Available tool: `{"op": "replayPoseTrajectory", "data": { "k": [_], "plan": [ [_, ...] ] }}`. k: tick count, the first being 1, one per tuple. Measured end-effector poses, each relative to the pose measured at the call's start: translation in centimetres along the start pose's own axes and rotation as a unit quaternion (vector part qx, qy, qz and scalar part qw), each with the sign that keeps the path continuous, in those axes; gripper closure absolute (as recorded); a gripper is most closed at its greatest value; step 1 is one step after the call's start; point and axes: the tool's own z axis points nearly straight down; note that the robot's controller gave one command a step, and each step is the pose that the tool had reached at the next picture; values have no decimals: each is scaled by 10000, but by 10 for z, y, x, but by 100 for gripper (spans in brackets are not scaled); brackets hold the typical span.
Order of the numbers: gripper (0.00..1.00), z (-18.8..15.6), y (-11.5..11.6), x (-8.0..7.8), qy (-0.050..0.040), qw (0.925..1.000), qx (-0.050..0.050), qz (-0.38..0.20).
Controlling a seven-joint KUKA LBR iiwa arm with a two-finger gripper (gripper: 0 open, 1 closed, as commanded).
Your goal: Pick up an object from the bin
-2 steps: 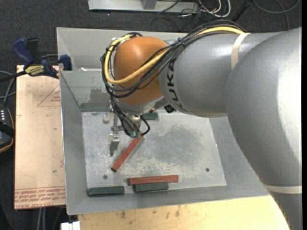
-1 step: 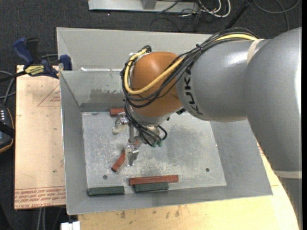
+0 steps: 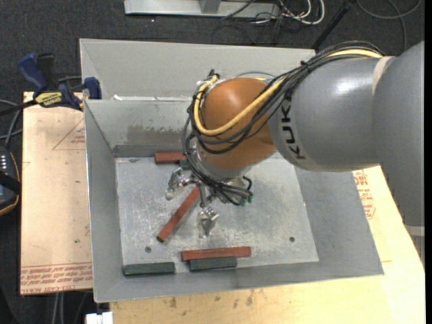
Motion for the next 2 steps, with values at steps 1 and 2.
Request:
{"op": "replayPoseTrajectory", "data": {
  "k": [1,2],
  "plan": [
    [0,-2,12,-3,2,9981,-3,609],
    [0,52,4,-16,-23,9992,8,-407]
  ]
}}
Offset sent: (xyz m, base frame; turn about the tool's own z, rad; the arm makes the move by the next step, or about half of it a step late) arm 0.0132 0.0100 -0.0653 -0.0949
